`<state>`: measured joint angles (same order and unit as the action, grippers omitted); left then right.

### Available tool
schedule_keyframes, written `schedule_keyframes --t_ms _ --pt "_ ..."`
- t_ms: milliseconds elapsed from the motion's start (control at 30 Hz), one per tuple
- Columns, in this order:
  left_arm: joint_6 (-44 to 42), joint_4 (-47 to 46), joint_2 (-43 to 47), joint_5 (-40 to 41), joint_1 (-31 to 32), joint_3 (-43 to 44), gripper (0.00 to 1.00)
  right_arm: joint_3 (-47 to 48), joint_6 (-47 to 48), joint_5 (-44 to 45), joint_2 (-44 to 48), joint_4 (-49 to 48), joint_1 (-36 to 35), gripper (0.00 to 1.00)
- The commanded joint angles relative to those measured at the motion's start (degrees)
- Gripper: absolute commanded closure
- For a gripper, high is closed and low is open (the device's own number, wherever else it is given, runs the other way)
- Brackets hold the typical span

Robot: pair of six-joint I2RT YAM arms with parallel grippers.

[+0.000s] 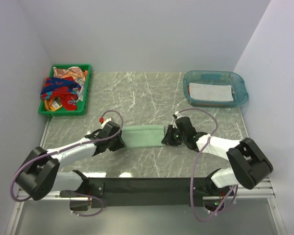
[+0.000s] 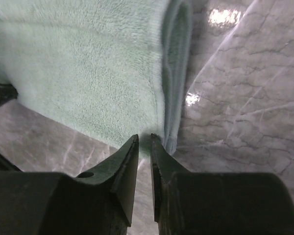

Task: Fold and stack the towels
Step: Fold the towel

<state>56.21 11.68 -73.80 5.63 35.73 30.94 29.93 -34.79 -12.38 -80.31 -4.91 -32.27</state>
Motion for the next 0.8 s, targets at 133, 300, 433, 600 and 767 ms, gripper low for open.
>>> schedule_keyframes --t_ms 133,300,433,600,767 --pt "1.8 1.9 11.6 1.7 0.4 0.2 0.42 -0.1 -1.9 -1.0 11.6 -8.3 0.6 0.66" --pt "2.3 -4.1 15.9 2.8 0.3 3.2 0.18 0.8 -7.1 -4.1 13.4 -20.2 0.3 0.3" --pt "4.3 -15.1 15.4 5.4 0.2 1.5 0.2 2.0 -12.2 -3.8 8.0 -32.6 -2.3 0.19" --pt "2.5 -30.3 9.9 3.2 -1.4 -0.2 0.23 5.6 -16.9 -1.6 -3.1 -44.0 -4.8 0.17" --pt "2.6 -39.2 3.1 1.7 -2.6 -1.8 0.26 6.9 -21.4 -0.8 -11.5 -52.6 -5.3 0.16"
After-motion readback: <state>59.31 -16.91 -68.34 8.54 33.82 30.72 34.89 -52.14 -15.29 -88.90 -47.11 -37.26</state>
